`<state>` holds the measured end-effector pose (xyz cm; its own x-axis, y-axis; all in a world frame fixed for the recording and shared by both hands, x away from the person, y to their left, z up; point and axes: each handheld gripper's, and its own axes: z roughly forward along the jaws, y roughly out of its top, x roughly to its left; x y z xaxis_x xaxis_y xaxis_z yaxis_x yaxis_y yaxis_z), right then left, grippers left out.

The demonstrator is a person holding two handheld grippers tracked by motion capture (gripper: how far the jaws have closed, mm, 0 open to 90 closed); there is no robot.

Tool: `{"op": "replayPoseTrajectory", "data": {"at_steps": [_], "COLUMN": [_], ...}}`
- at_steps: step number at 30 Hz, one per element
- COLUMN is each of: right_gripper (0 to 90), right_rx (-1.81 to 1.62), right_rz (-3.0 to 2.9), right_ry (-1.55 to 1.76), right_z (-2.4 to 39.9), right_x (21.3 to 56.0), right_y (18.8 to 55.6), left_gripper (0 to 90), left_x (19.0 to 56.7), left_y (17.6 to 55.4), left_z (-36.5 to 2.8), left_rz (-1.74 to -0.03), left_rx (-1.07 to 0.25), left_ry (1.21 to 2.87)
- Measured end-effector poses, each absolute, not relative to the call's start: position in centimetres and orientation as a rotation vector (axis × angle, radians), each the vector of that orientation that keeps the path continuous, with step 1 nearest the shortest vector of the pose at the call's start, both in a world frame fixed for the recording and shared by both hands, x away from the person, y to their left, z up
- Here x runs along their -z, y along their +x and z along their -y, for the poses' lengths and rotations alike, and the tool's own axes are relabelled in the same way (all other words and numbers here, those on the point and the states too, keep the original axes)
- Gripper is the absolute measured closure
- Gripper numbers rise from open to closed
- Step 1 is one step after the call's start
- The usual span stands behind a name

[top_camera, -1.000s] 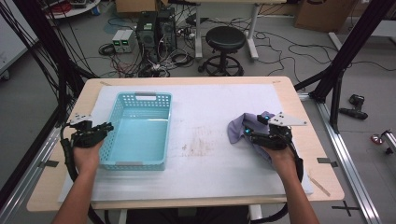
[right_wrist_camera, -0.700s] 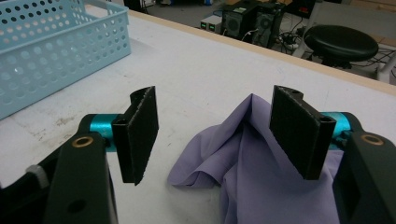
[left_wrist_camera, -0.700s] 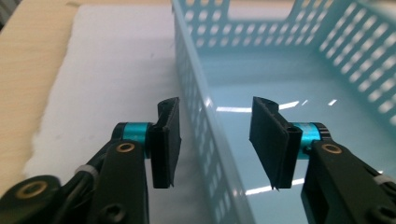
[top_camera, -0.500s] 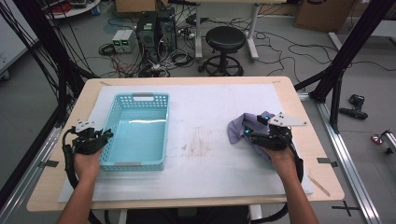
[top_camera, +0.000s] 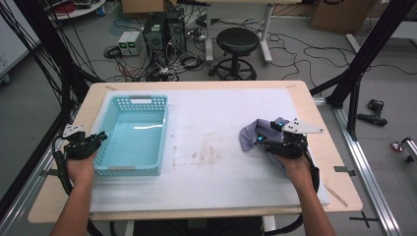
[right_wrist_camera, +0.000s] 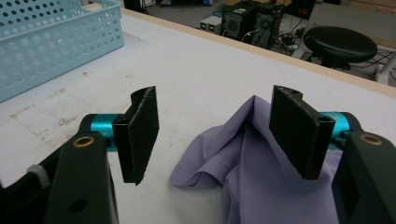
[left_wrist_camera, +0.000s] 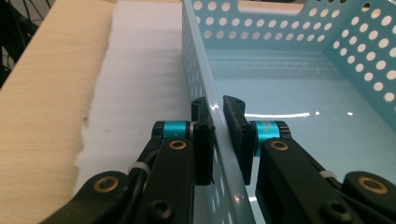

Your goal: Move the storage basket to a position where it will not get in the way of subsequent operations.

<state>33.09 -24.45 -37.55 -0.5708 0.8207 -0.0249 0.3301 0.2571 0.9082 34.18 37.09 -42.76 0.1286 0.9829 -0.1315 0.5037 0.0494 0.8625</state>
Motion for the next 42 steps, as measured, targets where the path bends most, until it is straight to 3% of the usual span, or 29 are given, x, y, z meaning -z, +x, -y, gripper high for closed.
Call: {"op": "replayPoseTrajectory", "data": {"at_steps": [5, 8, 10, 14, 18, 42], "right_gripper": [34.4, 34.6, 34.6, 34.6, 34.6, 34.6], "right_rx": [-1.277, -1.276, -1.277, -1.28, -1.282, -1.277], "right_rz": [-2.032, -2.035, -2.03, -2.023, -2.019, -2.002], "right_ry": [1.047, 1.05, 1.043, 1.043, 1.041, 1.048], "right_z": [24.4, 24.4, 24.4, 24.6, 24.7, 25.1], "right_x": [37.7, 37.7, 37.7, 37.5, 37.4, 37.2], "right_y": [33.1, 33.2, 33.1, 32.9, 32.7, 32.6], "left_gripper": [81.6, 68.6, 66.9, 80.9, 83.5, 83.7], "left_x": [42.7, 42.7, 42.5, 42.2, 42.5, 42.5], "left_y": [34.4, 34.1, 33.5, 32.3, 31.7, 33.6], "left_z": [-38.2, -38.5, -38.4, -38.3, -39.4, -42.8], "left_rz": [-1.532, -1.563, -1.559, -1.527, -1.574, -1.615], "left_rx": [-0.756, -0.734, -0.73, -0.723, -0.743, -0.777], "left_ry": [1.56, 1.564, 1.586, 1.638, 1.553, 1.516]}}
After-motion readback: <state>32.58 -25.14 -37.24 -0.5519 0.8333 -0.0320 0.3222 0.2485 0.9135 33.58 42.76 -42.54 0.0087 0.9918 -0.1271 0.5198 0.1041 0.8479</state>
